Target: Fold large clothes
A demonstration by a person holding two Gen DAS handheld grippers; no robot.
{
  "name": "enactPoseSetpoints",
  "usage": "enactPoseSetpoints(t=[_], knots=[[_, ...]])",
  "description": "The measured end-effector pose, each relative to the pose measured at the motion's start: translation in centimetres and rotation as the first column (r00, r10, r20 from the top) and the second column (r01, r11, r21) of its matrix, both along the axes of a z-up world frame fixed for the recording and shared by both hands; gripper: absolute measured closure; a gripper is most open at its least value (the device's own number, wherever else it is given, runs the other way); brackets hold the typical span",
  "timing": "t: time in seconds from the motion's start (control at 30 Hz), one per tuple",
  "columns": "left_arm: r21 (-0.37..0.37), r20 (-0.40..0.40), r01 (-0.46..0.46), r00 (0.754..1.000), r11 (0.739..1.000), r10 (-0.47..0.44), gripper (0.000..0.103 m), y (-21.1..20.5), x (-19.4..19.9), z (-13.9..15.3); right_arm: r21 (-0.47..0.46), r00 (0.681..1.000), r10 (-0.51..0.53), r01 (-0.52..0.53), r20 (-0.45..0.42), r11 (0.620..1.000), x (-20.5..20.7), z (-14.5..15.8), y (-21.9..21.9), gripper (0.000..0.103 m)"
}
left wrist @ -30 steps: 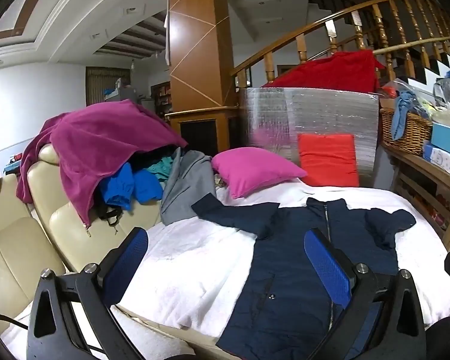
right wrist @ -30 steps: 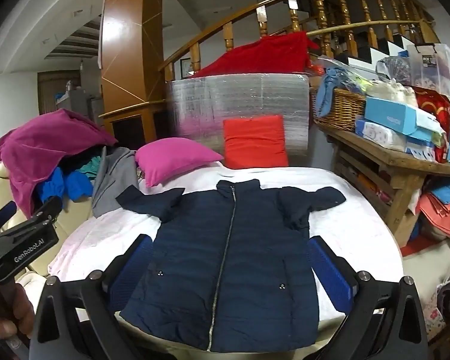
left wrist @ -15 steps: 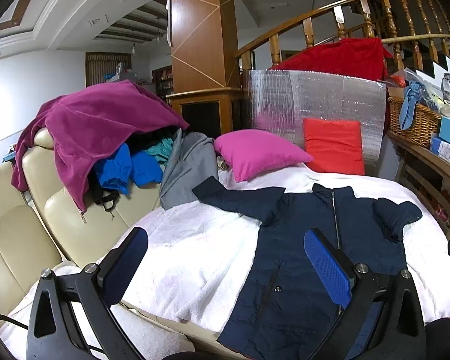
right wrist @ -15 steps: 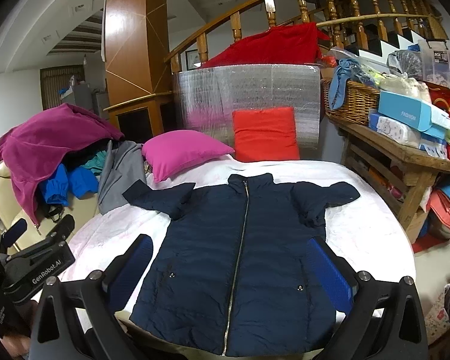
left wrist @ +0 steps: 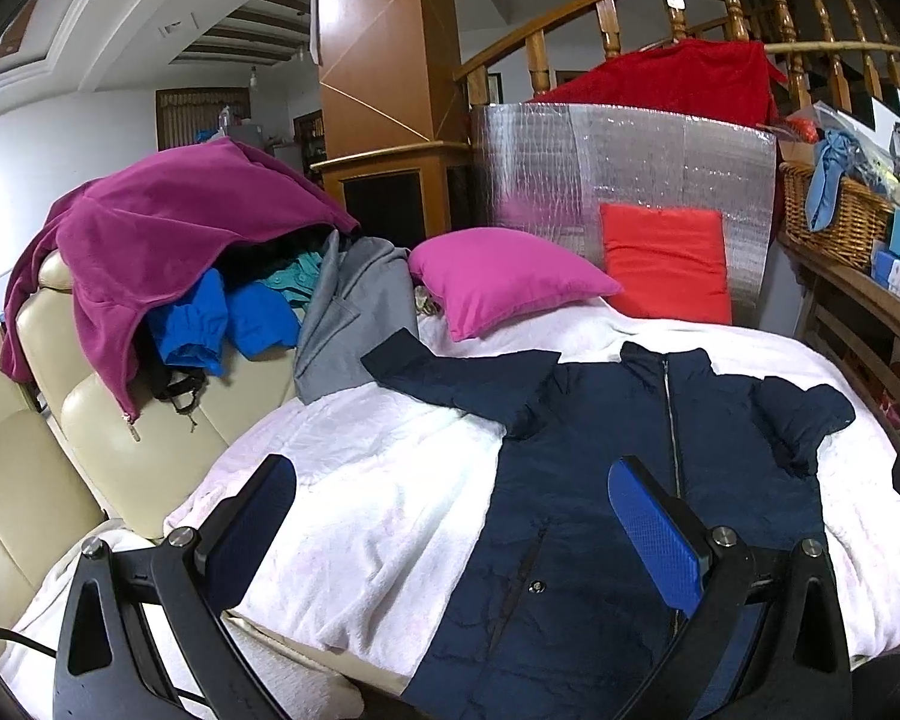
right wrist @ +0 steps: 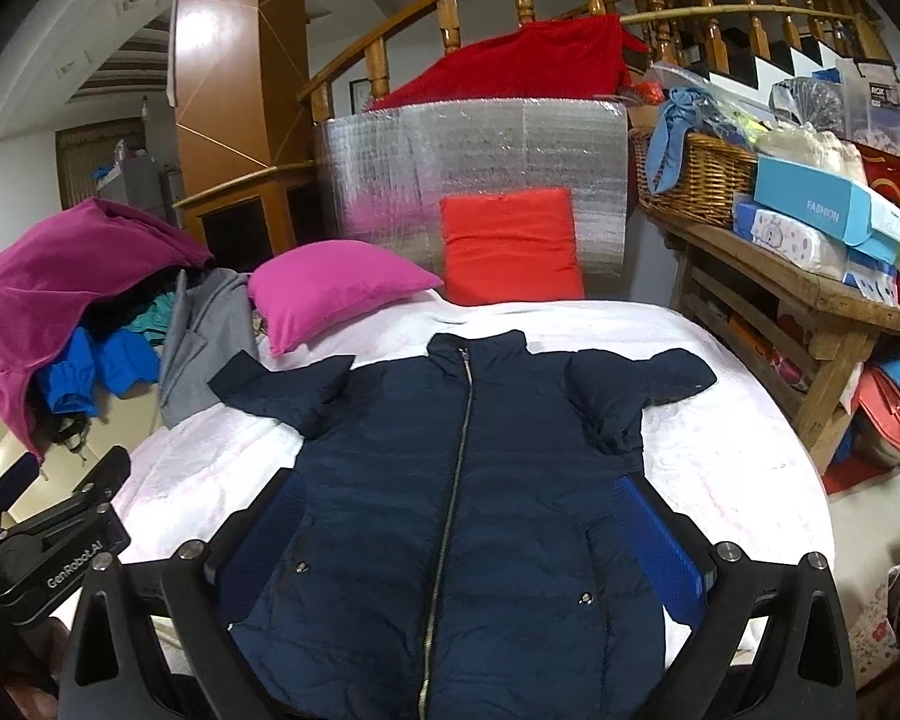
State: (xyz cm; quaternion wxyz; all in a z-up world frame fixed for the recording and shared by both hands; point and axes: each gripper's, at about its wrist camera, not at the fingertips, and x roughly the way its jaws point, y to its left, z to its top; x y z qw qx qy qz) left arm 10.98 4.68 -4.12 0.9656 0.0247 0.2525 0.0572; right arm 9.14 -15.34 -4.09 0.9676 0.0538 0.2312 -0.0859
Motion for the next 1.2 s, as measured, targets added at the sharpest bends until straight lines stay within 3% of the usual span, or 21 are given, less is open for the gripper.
enactPoseSetpoints(t=[0.7, 0.97, 1.2], knots=[[0.010, -0.029, 0.112, 0.993, 0.994, -0.111, 0.000, -8.7, 9.3, -2.6, -0.022, 0.991, -0.108, 0.107, -0.081, 0.994, 9.6, -5.0, -6.8, 0.000], [0.010, 0.014, 0.101, 0.995, 0.995, -0.101, 0.000, -11.0, 10.7, -3.1, -0.009, 0.985, -0.165, 0.165, -0.041, 0.986, 11.7, -6.0, -10.3, 0.000], [0.029, -0.013, 0.112, 0.994, 0.993, -0.112, 0.000, -11.1, 9.4, -3.4, 0.012, 0.986, -0.150, 0.151, -0.069, 0.988, 11.4, -7.4, -10.4, 0.000]])
